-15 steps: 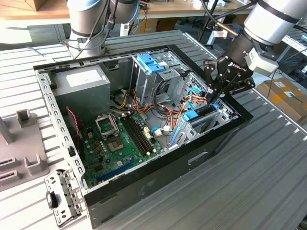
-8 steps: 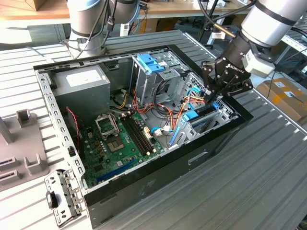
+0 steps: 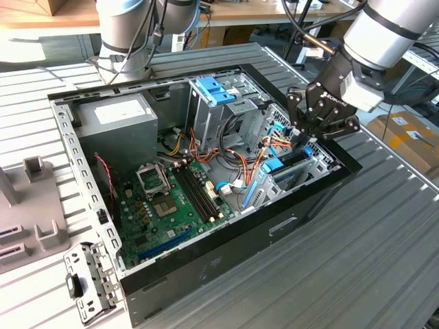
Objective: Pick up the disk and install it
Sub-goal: 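Insert the first disk wire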
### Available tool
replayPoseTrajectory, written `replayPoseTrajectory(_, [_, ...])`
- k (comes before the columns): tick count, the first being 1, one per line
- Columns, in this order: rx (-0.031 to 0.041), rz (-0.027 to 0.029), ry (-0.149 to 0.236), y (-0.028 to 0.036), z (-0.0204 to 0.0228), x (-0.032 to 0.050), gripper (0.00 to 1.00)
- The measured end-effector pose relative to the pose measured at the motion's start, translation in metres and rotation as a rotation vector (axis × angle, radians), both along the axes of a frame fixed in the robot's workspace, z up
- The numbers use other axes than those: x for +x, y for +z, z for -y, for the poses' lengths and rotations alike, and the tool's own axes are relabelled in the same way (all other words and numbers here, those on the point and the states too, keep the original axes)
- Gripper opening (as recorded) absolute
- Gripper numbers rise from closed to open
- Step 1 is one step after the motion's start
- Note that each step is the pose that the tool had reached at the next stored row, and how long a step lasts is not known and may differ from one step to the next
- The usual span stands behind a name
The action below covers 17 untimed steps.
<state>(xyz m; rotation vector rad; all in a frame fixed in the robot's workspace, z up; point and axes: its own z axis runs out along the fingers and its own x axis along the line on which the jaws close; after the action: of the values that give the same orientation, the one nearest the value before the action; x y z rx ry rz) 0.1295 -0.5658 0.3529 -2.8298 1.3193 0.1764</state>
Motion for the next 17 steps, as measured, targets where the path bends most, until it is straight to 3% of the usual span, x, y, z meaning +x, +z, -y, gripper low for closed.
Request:
replayPoseTrajectory(10, [-0.0001, 0.0, -0.028, 0.0001, 0.0, -0.0135, 0.17])
replayPoseTrajectory(17, [-0.0002, 0.0, -0.048, 0.0001, 0.0, -0.0152, 0.17])
